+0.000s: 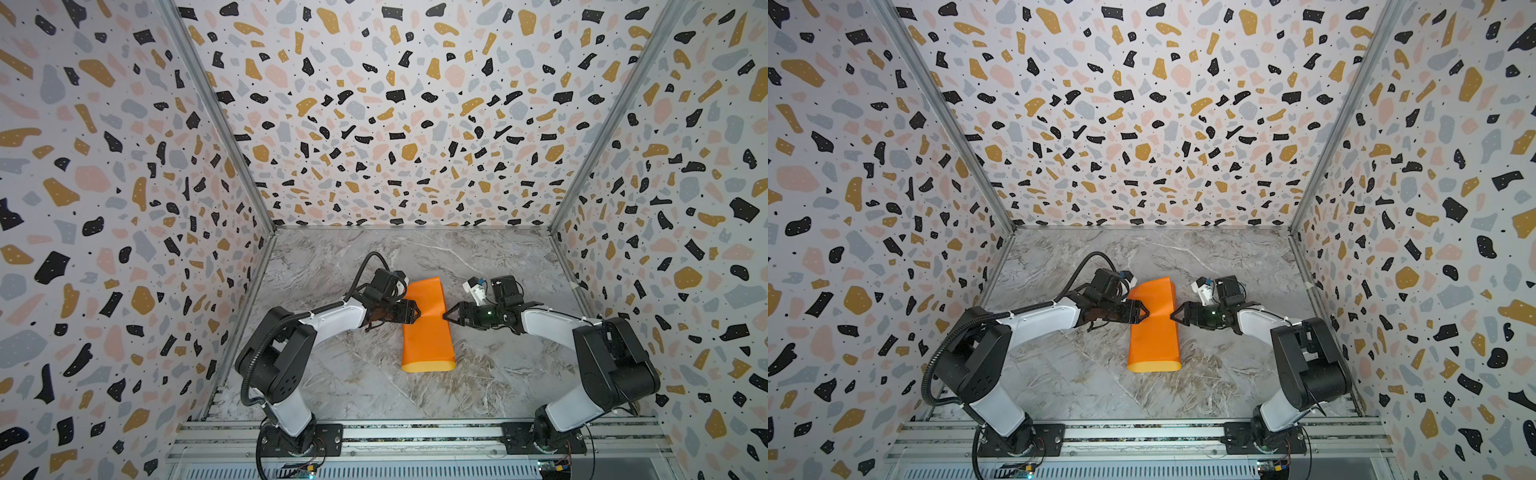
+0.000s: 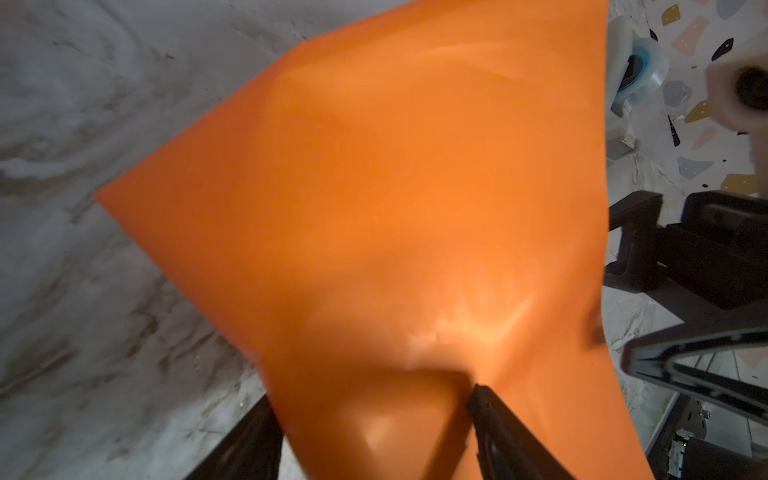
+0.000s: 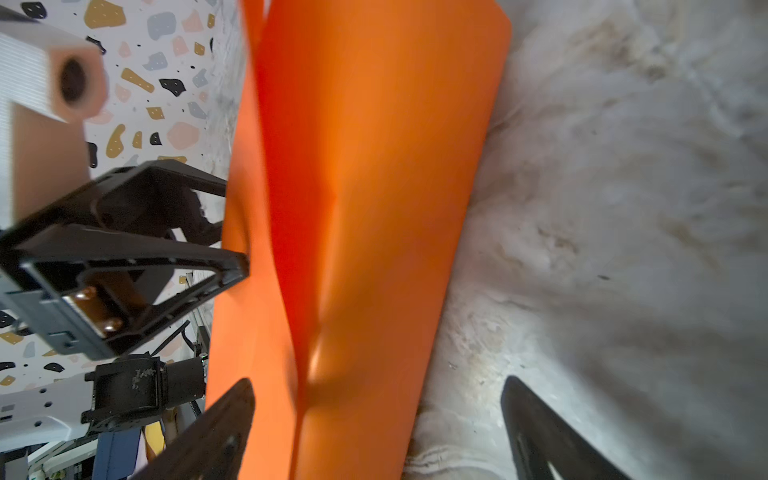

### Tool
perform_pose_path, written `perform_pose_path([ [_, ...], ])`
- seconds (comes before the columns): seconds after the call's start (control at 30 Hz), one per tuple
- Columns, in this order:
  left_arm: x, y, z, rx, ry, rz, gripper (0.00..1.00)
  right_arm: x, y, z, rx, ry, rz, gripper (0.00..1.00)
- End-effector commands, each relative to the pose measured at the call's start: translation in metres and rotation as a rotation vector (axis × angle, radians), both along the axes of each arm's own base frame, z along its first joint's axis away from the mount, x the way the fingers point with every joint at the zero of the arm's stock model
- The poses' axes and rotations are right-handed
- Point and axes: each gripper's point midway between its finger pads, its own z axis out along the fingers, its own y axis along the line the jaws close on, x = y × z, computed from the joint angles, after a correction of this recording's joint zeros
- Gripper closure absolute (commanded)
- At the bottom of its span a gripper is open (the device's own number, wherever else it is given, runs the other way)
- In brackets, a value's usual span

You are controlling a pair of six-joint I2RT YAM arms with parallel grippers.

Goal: Wrap a gift box in wrapping paper
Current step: Second fold the wrapping paper around the gift box, then smooth out the wrapping paper on the gift box.

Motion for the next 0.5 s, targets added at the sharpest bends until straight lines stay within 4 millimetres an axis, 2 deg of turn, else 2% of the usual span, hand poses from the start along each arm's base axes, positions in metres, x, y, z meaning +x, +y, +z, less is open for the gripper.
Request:
perform_pose_path([
  [0.0,-0.031,0.031,-0.055,0.205,0.133,-0.004,0.27,0.013,0.004,0.031,0.035,-0.067,-0.013,0.07],
  [0.1,-0.027,0.033,-0.053,0.220,0.118,0.001,0.25,0.018,0.009,0.029,0.024,-0.070,-0.014,0.07],
  [0.3,-0.025,0.033,-0.051,0.224,0.106,0.004,0.22,0.027,0.012,0.008,-0.014,-0.040,-0.018,0.11],
  [0.47,-0.021,0.028,-0.045,0.202,0.091,0.012,0.21,0.018,0.009,-0.011,-0.036,-0.002,-0.008,0.15],
])
